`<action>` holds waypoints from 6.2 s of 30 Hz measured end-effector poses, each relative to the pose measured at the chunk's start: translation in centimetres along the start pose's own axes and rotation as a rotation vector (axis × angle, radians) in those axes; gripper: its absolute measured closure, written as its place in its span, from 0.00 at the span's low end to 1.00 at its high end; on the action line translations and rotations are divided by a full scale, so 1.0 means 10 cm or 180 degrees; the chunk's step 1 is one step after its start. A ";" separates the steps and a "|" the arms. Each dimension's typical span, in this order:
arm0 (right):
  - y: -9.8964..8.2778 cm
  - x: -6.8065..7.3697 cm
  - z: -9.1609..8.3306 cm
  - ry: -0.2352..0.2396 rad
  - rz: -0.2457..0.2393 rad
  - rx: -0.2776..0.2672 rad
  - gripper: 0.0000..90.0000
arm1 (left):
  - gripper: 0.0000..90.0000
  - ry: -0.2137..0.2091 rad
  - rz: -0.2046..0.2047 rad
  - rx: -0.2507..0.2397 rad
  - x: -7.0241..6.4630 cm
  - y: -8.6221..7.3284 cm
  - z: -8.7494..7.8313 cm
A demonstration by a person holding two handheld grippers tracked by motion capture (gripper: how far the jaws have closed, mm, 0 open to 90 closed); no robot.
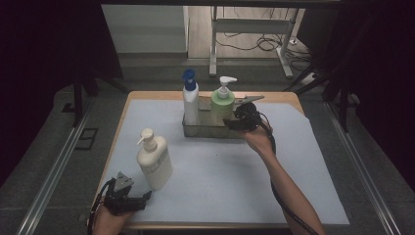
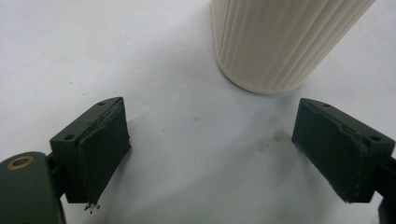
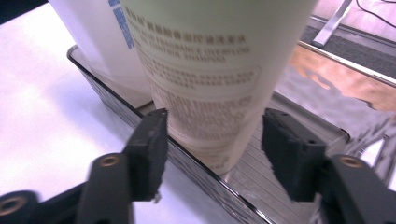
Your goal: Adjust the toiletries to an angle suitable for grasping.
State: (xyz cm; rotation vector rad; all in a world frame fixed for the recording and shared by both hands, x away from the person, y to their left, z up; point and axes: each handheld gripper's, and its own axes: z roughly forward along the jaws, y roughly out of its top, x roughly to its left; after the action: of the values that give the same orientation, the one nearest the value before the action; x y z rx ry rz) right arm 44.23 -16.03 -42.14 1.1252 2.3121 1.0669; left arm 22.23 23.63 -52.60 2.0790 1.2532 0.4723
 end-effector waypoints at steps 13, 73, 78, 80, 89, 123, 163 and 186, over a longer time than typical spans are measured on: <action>-0.07 -0.15 -0.04 -0.0245 0.0095 0.0004 0.94 | 0.12 -0.0002 -0.0001 -0.0003 0.00 0.00 0.00; 0.03 -0.17 0.49 -0.0147 0.0345 0.0149 0.99 | 0.12 -0.0005 0.0002 0.0000 0.00 0.00 0.00; 0.05 -0.10 0.53 -0.0124 0.0300 0.0148 0.99 | 0.12 -0.0005 0.0002 -0.0001 0.00 0.00 0.00; 0.06 -0.09 0.53 -0.0117 0.0295 0.0147 0.99 | 0.12 -0.0006 0.0002 0.0000 0.00 0.00 0.00; 0.09 -0.03 0.55 -0.0108 0.0245 0.0167 0.99 | 0.12 -0.0006 0.0003 0.0001 0.00 0.00 0.00; 0.09 -0.02 0.26 -0.0083 0.0092 0.0117 0.84 | 0.12 -0.0007 0.0003 0.0000 0.00 0.00 0.00; -0.36 0.17 -0.62 0.0153 -0.0252 0.0039 0.15 | 0.12 -0.0022 0.0011 0.0007 0.01 0.00 0.00; -0.88 0.14 -1.05 0.0058 -0.0431 0.0157 0.00 | 0.12 -0.0036 0.0021 0.0013 0.01 0.00 -0.01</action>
State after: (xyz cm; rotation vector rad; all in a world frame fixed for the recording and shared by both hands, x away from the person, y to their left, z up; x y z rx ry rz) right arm 32.58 -23.43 -41.92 0.9645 2.4026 0.9792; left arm 22.28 23.77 -52.53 2.0870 1.2420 0.4608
